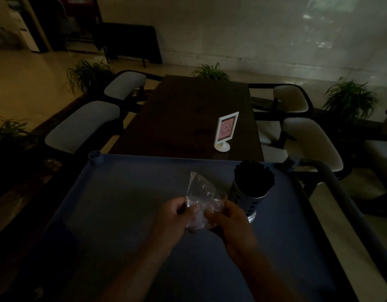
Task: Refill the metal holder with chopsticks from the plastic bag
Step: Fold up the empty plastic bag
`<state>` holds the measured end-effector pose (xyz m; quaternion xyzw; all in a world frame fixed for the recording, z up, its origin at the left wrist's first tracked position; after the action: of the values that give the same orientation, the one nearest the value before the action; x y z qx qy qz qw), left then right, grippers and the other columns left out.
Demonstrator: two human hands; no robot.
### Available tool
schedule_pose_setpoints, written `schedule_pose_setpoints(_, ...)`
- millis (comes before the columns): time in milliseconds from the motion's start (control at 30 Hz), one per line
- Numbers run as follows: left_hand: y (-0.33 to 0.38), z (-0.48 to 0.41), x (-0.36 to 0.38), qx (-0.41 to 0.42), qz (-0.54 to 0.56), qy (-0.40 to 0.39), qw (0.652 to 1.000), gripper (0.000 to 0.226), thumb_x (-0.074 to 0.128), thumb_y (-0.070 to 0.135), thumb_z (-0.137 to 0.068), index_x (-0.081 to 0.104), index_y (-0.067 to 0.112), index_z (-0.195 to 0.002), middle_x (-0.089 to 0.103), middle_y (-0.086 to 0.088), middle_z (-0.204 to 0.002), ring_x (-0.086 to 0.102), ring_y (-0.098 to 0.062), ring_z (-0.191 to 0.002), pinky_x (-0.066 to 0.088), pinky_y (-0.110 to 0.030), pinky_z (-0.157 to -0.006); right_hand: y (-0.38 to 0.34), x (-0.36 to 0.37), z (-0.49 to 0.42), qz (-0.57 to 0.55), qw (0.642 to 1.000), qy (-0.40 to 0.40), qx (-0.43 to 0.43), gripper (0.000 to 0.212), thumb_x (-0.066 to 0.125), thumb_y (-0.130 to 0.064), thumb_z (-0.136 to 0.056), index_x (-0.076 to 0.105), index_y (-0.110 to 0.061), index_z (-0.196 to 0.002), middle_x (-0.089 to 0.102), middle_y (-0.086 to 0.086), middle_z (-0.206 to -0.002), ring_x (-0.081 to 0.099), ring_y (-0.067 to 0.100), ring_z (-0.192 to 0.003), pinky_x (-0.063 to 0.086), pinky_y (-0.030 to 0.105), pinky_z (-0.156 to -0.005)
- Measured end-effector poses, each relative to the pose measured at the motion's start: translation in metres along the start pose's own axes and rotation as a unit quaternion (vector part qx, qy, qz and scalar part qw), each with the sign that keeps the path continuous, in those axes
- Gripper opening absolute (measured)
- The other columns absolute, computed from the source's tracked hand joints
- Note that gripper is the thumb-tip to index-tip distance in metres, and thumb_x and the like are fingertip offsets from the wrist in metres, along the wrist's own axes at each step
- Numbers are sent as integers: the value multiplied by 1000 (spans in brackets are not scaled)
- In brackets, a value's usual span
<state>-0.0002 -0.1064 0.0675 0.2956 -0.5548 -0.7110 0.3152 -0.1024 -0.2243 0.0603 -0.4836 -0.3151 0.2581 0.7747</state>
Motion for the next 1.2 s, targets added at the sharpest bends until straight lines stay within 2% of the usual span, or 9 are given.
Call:
schedule_pose_setpoints(167, -3, -1, 1, -3, 18, -3, 1000, 10, 65, 19, -91, 74, 21, -93, 78, -4, -86, 74, -20, -75, 56, -31, -57, 2, 0, 0, -6, 1000, 3, 9, 25, 61, 10, -86, 57, 14, -111, 67, 34, -103, 66, 38, -88, 53, 55, -88)
schedule_pose_setpoints(400, -4, -3, 3, -2, 18, -10, 1000, 11, 68, 21, -89, 75, 27, -86, 77, -5, -83, 74, -19, -70, 56, -29, -54, 5, -3, -1, 10, 1000, 7, 15, 24, 63, 5, -87, 59, 13, -109, 68, 27, -95, 64, 37, -87, 52, 57, -90)
schedule_pose_setpoints(467, -5, -5, 3, -3, 19, -19, 1000, 6, 70, 28, -85, 75, 26, -87, 77, -6, -84, 74, -20, -70, 55, -30, -55, 6, -3, -1, 22, 1000, -3, 20, 23, 64, 2, -87, 61, 10, -109, 70, 25, -95, 67, 33, -85, 56, 49, -82)
schedule_pose_setpoints(600, -6, -7, 5, -11, 27, -56, 998, 22, 70, 42, -72, 75, 28, -88, 78, -4, -84, 73, -18, -66, 56, -29, -53, 4, -1, 0, 33, 997, -43, 45, 21, 63, -3, -89, 61, 4, -109, 70, 14, -89, 67, 21, -73, 55, 31, -61)
schedule_pose_setpoints(733, -9, -10, 0, -28, 35, -62, 997, 21, 71, 38, -68, 75, 31, -88, 78, 0, -82, 73, -13, -69, 56, -29, -53, -2, -5, -1, 59, 994, -68, 56, 19, 64, -1, -89, 57, 5, -105, 72, 10, -84, 70, 21, -71, 58, 32, -62)
schedule_pose_setpoints(900, -14, -8, -2, -43, 21, -84, 995, 13, 66, 29, -84, 74, 37, -90, 78, 3, -92, 75, -13, -77, 55, -22, -56, -3, -7, -4, 108, 992, -55, 43, 11, 64, 3, -88, 60, 2, -98, 73, 9, -83, 72, 21, -72, 60, 32, -61)
schedule_pose_setpoints(1067, -20, -7, -12, -33, 5, -52, 998, 18, 68, 39, -73, 73, 33, -90, 77, -8, -91, 72, -30, -85, 57, -36, -70, 9, 0, -4, 87, 993, -54, 57, 7, 64, 0, -89, 66, -5, -93, 76, 5, -75, 73, 19, -67, 58, 28, -60)
schedule_pose_setpoints(1133, -28, -5, -20, -44, -6, -39, 998, 16, 68, 43, -72, 71, 41, -87, 77, 0, -89, 73, -20, -81, 58, -33, -71, 15, 7, -3, 80, 992, -67, 66, 9, 62, -4, -92, 71, -8, -93, 76, 7, -80, 73, 18, -70, 58, 28, -61)
schedule_pose_setpoints(1200, -32, -2, -30, -43, -24, -15, 999, 8, 68, 42, -76, 69, 45, -84, 76, 8, -79, 71, -9, -67, 57, -27, -62, 21, 18, -2, 94, 989, -89, 70, 10, 63, -7, -92, 73, -9, -93, 76, 8, -85, 73, 19, -76, 59, 29, -65)
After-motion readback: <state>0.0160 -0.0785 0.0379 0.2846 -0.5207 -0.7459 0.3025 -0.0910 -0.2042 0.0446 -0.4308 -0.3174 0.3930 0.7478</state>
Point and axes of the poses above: each hand's wrist, its own z-axis away from the middle knuckle, its own x-axis out of the palm, y = z × x, the point moved 9 cm from there along -z, towards the middle knuckle
